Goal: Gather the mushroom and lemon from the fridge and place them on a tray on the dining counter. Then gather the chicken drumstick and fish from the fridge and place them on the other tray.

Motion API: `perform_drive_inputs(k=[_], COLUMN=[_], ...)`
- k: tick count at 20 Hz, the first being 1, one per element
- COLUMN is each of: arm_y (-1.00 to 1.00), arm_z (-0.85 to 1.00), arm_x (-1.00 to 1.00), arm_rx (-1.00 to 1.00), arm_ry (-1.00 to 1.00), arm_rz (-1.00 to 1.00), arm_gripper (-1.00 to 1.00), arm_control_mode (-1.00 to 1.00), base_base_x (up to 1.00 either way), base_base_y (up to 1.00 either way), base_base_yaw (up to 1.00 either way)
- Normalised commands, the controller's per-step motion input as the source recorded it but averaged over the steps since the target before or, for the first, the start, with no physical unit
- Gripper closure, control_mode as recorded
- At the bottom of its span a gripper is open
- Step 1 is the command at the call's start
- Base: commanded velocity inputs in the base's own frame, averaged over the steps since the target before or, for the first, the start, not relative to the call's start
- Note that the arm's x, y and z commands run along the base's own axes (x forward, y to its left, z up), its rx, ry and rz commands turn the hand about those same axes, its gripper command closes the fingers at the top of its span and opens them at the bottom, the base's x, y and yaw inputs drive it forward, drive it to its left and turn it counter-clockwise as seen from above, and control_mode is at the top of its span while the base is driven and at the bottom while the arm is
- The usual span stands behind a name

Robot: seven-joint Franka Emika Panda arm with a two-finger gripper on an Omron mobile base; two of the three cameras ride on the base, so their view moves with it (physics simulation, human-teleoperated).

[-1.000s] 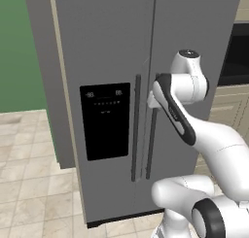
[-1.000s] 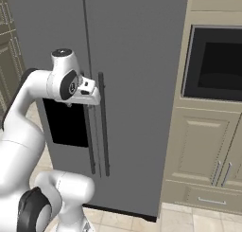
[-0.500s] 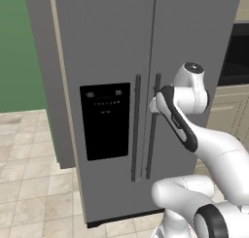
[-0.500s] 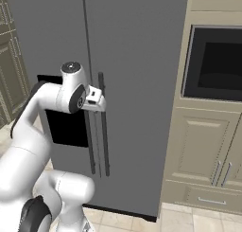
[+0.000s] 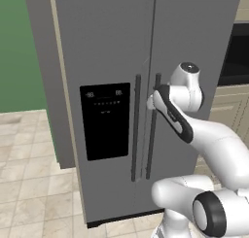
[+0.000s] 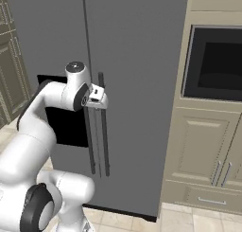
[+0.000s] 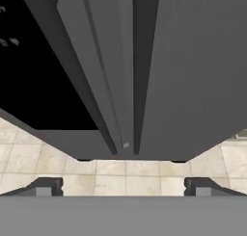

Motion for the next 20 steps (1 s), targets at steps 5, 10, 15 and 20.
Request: perform_drive_inputs(k=[5,10,15,20], arm_y=[0.0,-0.09,-0.15,0.0], arm_z=[-0.03,-0.03,-0.04,-0.01], arm_x=[0.38,0.33,0.34,0.41], arm_rx=[0.0,0.0,0.0,-0.03], arm_ry=[-0.15,-0.13,-0.07,-0.03], arm_rz=[0.0,0.0,0.0,-0.03], arm_gripper=[-1.0,-1.0,-1.0,-1.0], arm_control_mode=[-1.0,-1.0,-1.0,-1.0], base_base_x=[0.0,0.0,0.0,0.0], base_base_y=[0.0,0.0,0.0,0.0], base_base_yaw=[0.0,0.0,0.0,0.0])
